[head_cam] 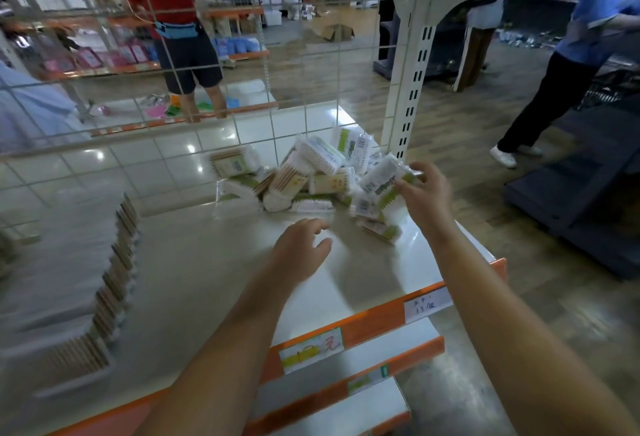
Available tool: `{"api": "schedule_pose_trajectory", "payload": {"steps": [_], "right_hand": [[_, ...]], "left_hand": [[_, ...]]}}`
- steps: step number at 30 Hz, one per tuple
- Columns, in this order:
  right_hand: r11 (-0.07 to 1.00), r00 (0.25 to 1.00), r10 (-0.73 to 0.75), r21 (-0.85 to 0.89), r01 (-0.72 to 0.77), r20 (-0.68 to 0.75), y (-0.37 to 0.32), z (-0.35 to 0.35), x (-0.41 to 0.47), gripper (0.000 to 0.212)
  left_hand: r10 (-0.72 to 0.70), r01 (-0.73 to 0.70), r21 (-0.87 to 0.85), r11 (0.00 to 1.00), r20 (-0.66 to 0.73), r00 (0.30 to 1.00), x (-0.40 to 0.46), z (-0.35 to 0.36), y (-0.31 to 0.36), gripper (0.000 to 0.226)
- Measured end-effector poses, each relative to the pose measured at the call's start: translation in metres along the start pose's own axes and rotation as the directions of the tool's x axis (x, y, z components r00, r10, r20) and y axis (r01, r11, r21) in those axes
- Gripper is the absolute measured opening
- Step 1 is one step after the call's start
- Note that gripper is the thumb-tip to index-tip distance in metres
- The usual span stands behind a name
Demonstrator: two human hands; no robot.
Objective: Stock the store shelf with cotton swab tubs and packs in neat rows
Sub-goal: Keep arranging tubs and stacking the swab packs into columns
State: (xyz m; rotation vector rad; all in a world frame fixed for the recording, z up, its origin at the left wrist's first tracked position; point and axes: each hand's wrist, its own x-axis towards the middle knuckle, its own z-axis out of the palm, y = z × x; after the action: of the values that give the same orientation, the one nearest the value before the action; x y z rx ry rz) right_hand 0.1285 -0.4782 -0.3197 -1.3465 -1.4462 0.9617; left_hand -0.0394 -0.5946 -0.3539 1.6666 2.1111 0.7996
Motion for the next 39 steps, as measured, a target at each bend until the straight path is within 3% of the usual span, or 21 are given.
{"api": "schedule_pose_trajectory", "payload": {"steps": [6,10,14,17,20,26,31,34,36,39], "right_hand": [[0.932,0.989,0.144,0.341,-0.124,-0.033,0.007,0.000,-0.039,0.030],[0.772,0.971,0.200,0.590,-0.237,0.128,-0.004,0.011,-0.075,0.033],[0.682,0.970,0.126,0.693,-0.236,0.206,-0.016,0.028,-0.107,0.031],[0.665,0.970,0.120,0.709,-0.237,0.212,-0.022,0.036,-0.121,0.021],[0.661,0.969,0.120,0.711,-0.240,0.215,-0.023,0.040,-0.126,0.020],[0.657,0.970,0.073,0.720,-0.222,0.232,-0.026,0.036,-0.127,0.021],[0.746,0.967,0.001,0.644,-0.170,0.254,-0.025,0.026,-0.120,0.054],[0.805,0.941,-0.063,0.574,-0.150,0.334,-0.027,0.020,-0.116,0.057],[0.842,0.901,-0.105,0.520,-0.146,0.422,-0.028,0.020,-0.117,0.045],[0.899,0.843,-0.188,0.434,-0.059,0.504,-0.032,0.023,-0.126,0.028]], "left_hand": [[-0.077,0.045,-0.319,0.947,-0.088,0.993,-0.013,-0.009,0.010,0.021],[-0.103,0.070,-0.627,0.776,-0.016,0.995,-0.024,-0.019,0.020,0.017],[-0.117,0.174,-0.829,0.532,0.132,0.984,-0.034,-0.028,0.018,0.033],[-0.093,0.175,-0.874,0.453,0.149,0.985,-0.036,-0.034,0.009,0.048],[-0.082,0.168,-0.898,0.407,0.148,0.986,-0.038,-0.037,0.006,0.042],[-0.028,0.081,-0.903,0.423,0.076,0.997,-0.038,-0.041,0.011,0.036],[-0.061,-0.047,-0.898,0.437,-0.082,0.995,-0.035,-0.060,0.018,0.032],[-0.074,-0.103,-0.871,0.481,-0.157,0.985,-0.033,-0.079,0.018,0.035],[-0.047,-0.100,-0.831,0.547,-0.150,0.988,-0.033,-0.089,0.016,0.035],[-0.019,-0.036,-0.826,0.562,-0.057,0.998,-0.034,-0.096,0.017,0.041]]}}
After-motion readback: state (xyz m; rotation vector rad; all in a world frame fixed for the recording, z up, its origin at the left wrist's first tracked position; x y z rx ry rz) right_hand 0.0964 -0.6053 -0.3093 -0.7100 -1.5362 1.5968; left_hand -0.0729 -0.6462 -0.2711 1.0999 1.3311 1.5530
